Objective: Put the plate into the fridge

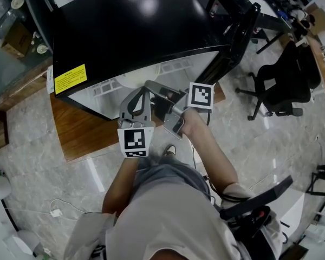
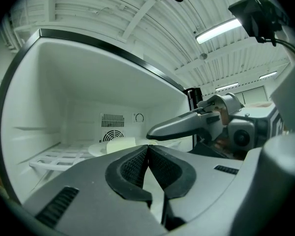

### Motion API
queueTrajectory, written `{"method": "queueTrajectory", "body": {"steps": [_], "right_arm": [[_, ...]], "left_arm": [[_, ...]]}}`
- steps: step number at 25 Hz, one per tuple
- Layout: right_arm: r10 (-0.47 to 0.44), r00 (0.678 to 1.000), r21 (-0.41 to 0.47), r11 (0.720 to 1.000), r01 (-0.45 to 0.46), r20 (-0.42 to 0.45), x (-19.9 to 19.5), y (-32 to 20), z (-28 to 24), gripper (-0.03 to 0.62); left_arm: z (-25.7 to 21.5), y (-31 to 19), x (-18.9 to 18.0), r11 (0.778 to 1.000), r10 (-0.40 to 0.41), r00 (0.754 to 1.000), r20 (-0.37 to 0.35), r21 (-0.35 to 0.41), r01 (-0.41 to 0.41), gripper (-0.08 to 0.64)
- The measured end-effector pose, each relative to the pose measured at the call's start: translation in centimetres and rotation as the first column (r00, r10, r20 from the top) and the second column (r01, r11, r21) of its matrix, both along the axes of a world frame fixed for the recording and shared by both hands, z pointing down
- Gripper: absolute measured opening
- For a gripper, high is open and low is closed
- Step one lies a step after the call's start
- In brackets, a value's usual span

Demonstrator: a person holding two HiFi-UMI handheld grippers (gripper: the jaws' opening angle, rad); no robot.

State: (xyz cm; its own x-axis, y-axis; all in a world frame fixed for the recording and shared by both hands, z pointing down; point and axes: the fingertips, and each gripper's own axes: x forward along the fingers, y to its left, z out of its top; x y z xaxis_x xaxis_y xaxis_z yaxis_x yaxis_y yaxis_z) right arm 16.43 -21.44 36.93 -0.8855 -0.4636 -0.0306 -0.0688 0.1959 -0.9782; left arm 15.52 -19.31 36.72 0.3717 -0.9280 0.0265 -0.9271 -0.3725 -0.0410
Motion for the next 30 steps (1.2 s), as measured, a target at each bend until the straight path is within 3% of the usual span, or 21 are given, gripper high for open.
{"method": "queueTrajectory", "body": {"steps": [7,9,11,12,13,15,16,17,18,20,23,30], "right_arm": [[-0.001,0.999,0.016,1.0,0.0,0.035,1.1,0.2,0.3,0.092],[0.018,1.0,0.09,0.996,-0.019,0.01,1.6,0.6,-0.4,0.04],[0.061,0.994,0.213,0.976,-0.042,-0.086,1.9,0.8,-1.1,0.031],[0.103,0.979,0.295,0.954,-0.047,-0.176,2.1,0.7,-1.0,0.028],[0.164,0.942,0.391,0.92,-0.04,-0.291,2.4,0.4,-0.8,0.026],[0.323,0.801,0.584,0.811,0.041,-0.504,2.8,-0.1,-0.5,0.025],[0.391,0.726,0.651,0.752,0.102,-0.566,2.6,-0.3,-0.5,0.023],[0.436,0.671,0.691,0.705,0.159,-0.6,2.2,-0.5,-0.5,0.023],[0.459,0.639,0.711,0.674,0.201,-0.617,1.6,-0.6,-0.5,0.023],[0.481,0.609,0.726,0.645,0.241,-0.63,0.7,-1.0,-0.2,0.023],[0.503,0.579,0.732,0.627,0.267,-0.642,0.0,-1.6,0.1,0.023],[0.508,0.562,0.733,0.61,0.3,-0.652,-0.6,-2.2,0.4,0.023]], "left_arm": [[0.2,-0.7,0.3,1.0,-0.012,1.0,-0.017,-0.002,0.012,0.019],[0.2,-1.1,-0.2,1.0,-0.022,0.999,-0.025,-0.006,0.022,0.018],[0.2,-1.5,-0.7,0.999,-0.031,0.999,-0.03,-0.01,0.031,0.018],[0.2,-1.6,-0.9,0.999,-0.036,0.999,-0.033,-0.011,0.035,0.018],[0.2,-1.8,-1.0,0.999,-0.04,0.999,-0.036,-0.013,0.039,0.018],[0.1,-2.0,-1.2,0.999,-0.044,0.998,-0.037,-0.015,0.044,0.018],[0.1,-2.2,-1.2,0.999,-0.046,0.998,-0.036,-0.015,0.045,0.018],[0.2,-2.4,-1.1,0.999,-0.047,0.998,-0.035,-0.015,0.047,0.018],[0.2,-2.6,-1.1,0.999,-0.048,0.998,-0.035,-0.016,0.048,0.018],[0.2,-2.9,-1.0,0.999,-0.049,0.998,-0.04,-0.022,0.049,0.018],[0.3,-3.0,-1.2,0.998,-0.051,0.998,-0.045,-0.024,0.05,0.018],[0.7,-3.1,-1.3,0.998,-0.056,0.996,-0.066,-0.046,0.053,0.018]]}}
